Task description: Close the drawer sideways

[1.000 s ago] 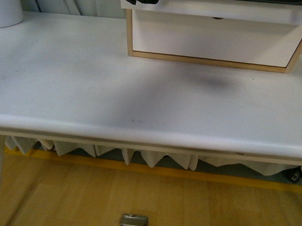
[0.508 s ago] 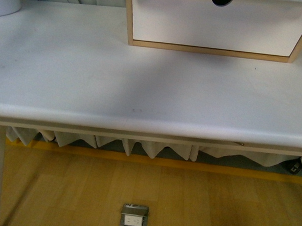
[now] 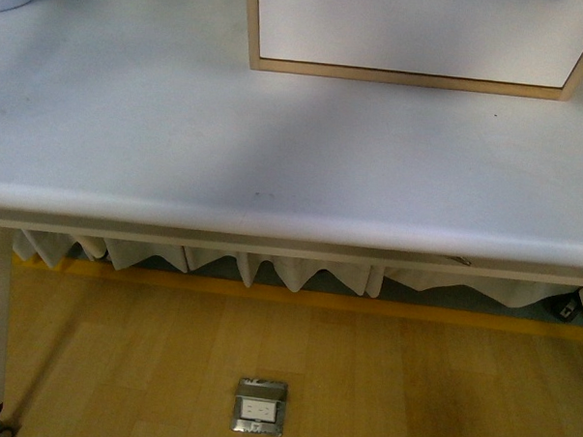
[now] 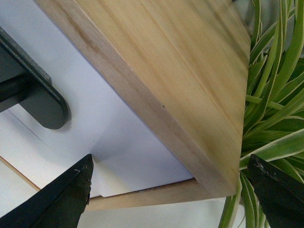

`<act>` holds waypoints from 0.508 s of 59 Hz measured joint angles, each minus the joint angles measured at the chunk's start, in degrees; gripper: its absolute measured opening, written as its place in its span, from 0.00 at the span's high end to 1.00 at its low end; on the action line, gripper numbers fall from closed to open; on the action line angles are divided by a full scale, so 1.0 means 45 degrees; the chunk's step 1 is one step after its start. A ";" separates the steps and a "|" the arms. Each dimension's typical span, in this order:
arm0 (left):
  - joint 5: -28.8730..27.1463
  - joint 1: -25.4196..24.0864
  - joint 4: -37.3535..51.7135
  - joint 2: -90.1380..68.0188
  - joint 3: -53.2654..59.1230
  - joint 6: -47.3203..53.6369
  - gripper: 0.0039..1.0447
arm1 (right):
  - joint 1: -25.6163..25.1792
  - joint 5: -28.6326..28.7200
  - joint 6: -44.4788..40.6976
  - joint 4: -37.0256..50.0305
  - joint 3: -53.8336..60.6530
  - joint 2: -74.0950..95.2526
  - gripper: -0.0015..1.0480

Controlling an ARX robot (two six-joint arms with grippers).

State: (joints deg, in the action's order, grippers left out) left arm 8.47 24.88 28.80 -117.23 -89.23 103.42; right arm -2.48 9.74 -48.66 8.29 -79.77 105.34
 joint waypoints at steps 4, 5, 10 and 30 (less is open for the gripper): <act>0.0005 -0.0010 0.0024 0.0010 0.0015 -0.0092 0.06 | 0.0000 0.0049 0.0015 -0.0010 0.0015 -0.0024 0.09; 0.0005 -0.0015 0.0049 0.0039 0.0058 -0.0107 0.06 | -0.0005 0.0049 0.0015 -0.0010 0.0029 -0.0039 0.09; -0.0102 -0.0029 0.0121 0.0209 0.0316 -0.0112 0.06 | -0.0005 0.0029 0.0058 -0.0049 0.0199 -0.0223 0.09; -0.0121 -0.0112 0.1559 0.2778 0.3740 -0.0782 0.06 | -0.0369 0.0549 0.0189 -0.0291 0.2312 -0.2939 0.09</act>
State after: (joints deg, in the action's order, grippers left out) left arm 7.92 24.38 35.81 -104.73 -72.40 99.90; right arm -4.14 12.21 -47.81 6.98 -69.36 92.12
